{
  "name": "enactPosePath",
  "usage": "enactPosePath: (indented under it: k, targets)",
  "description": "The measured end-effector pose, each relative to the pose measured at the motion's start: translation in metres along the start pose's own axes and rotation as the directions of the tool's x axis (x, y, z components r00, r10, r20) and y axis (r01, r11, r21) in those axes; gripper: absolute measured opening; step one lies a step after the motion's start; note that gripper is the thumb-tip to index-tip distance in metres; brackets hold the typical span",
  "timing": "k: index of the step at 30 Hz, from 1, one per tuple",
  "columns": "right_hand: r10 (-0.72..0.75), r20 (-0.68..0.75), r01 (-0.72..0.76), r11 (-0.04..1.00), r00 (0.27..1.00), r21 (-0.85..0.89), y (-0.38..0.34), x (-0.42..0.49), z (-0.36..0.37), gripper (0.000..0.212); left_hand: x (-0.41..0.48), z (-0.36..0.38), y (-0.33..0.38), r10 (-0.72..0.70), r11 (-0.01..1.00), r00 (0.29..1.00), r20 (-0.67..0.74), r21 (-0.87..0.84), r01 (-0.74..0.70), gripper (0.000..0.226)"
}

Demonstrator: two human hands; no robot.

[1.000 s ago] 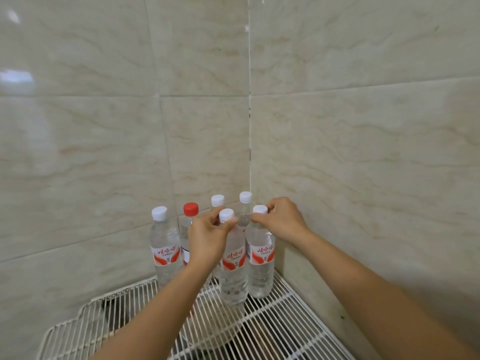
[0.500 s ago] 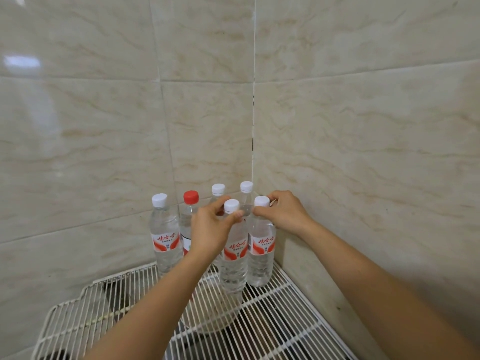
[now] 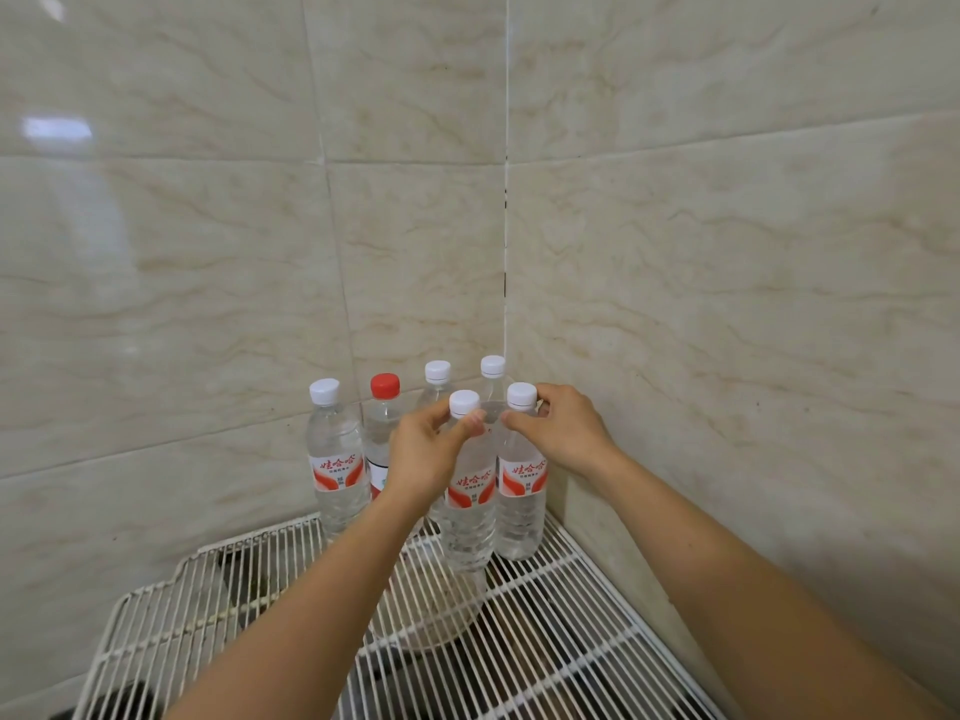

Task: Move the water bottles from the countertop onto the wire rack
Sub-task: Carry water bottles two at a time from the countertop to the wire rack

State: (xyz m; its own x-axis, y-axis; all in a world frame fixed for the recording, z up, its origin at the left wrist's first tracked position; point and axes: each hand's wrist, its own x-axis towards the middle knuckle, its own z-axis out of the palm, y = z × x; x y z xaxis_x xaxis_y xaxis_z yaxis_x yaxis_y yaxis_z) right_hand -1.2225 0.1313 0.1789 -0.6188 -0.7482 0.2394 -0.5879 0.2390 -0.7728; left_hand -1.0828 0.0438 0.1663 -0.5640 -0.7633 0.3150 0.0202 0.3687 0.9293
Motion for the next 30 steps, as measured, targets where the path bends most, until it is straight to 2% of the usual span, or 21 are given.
enactPosePath:
  k: [7,12,16,19,22,26,28,30]
  targets:
    - [0.013,0.054,-0.014,1.0,0.998,0.01,0.0,0.003,-0.003,0.029,0.0,-0.001,-0.002,0.016,1.0,1.0,-0.019,0.001,-0.016,0.014]
    - [0.005,0.027,-0.004,0.999,1.0,-0.034,-0.004,-0.004,-0.002,0.031,-0.003,0.003,0.002,0.015,0.997,1.0,-0.012,0.07,-0.014,0.009]
    - [0.006,-0.017,-0.008,0.992,1.0,-0.129,-0.005,-0.011,-0.006,0.055,-0.005,0.0,0.009,-0.023,0.987,1.0,0.009,0.159,0.022,0.021]
    - [-0.012,-0.014,0.009,0.981,1.0,-0.193,-0.008,-0.017,-0.009,0.061,-0.007,-0.003,0.012,-0.047,0.975,0.999,0.012,0.216,0.043,0.029]
    - [-0.026,-0.025,0.019,0.971,0.999,-0.236,-0.013,-0.025,-0.012,0.06,-0.012,-0.006,0.016,-0.051,0.966,0.999,0.013,0.255,0.046,0.033]
    - [-0.116,-0.107,0.08,0.954,0.988,-0.288,-0.024,-0.042,-0.017,0.05,-0.024,-0.01,0.019,-0.02,0.953,0.999,-0.029,0.302,0.028,0.044]
    - [-0.17,-0.128,0.135,0.961,0.977,-0.24,-0.032,-0.053,-0.013,0.043,-0.036,-0.016,0.018,0.031,0.932,0.995,-0.091,0.361,0.003,0.049]
    - [-0.236,-0.125,0.211,0.959,0.964,-0.188,-0.038,-0.065,-0.001,0.035,-0.053,-0.025,0.014,0.098,0.913,0.986,-0.134,0.406,-0.036,0.044]
